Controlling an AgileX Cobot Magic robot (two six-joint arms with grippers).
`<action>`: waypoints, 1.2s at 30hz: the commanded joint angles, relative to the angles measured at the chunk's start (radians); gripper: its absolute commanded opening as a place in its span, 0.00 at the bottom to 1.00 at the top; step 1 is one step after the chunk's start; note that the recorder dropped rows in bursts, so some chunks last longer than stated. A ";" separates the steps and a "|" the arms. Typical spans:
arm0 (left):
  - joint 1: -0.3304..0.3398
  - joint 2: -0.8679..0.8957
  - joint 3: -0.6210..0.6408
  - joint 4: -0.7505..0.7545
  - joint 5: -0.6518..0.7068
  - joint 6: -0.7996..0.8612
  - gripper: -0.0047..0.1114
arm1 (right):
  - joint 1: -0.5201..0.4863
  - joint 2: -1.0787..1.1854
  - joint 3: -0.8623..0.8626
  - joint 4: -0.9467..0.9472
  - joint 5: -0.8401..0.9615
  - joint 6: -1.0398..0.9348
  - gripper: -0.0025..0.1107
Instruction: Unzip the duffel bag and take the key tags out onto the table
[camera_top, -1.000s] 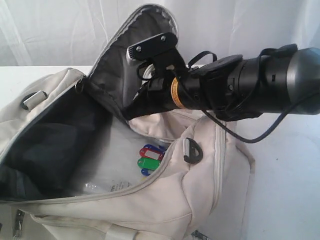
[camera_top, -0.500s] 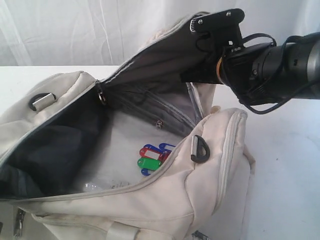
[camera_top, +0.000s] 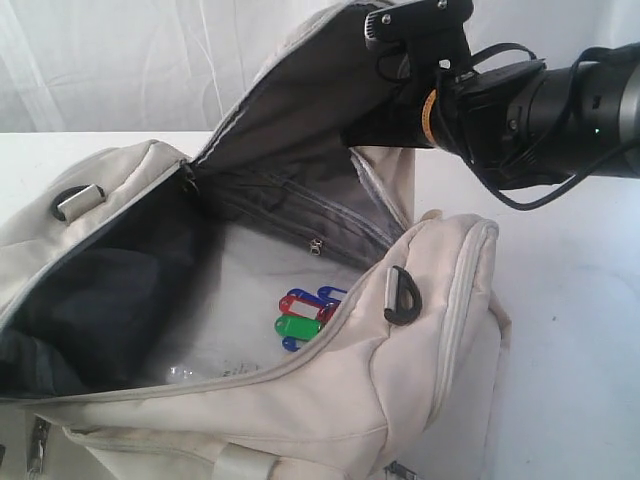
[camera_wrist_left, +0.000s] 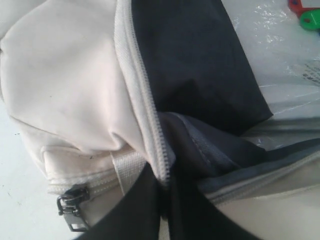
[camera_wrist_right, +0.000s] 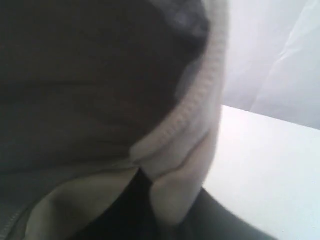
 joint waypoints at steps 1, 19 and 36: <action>0.003 -0.006 0.003 0.006 0.030 -0.001 0.04 | -0.004 -0.018 -0.008 -0.010 -0.024 0.006 0.17; 0.003 -0.006 0.003 0.006 0.030 -0.001 0.04 | -0.002 -0.060 -0.008 -0.010 0.115 -0.121 0.95; 0.003 -0.006 0.003 0.006 0.030 -0.001 0.04 | -0.002 -0.340 0.026 -0.010 -0.711 -0.065 0.95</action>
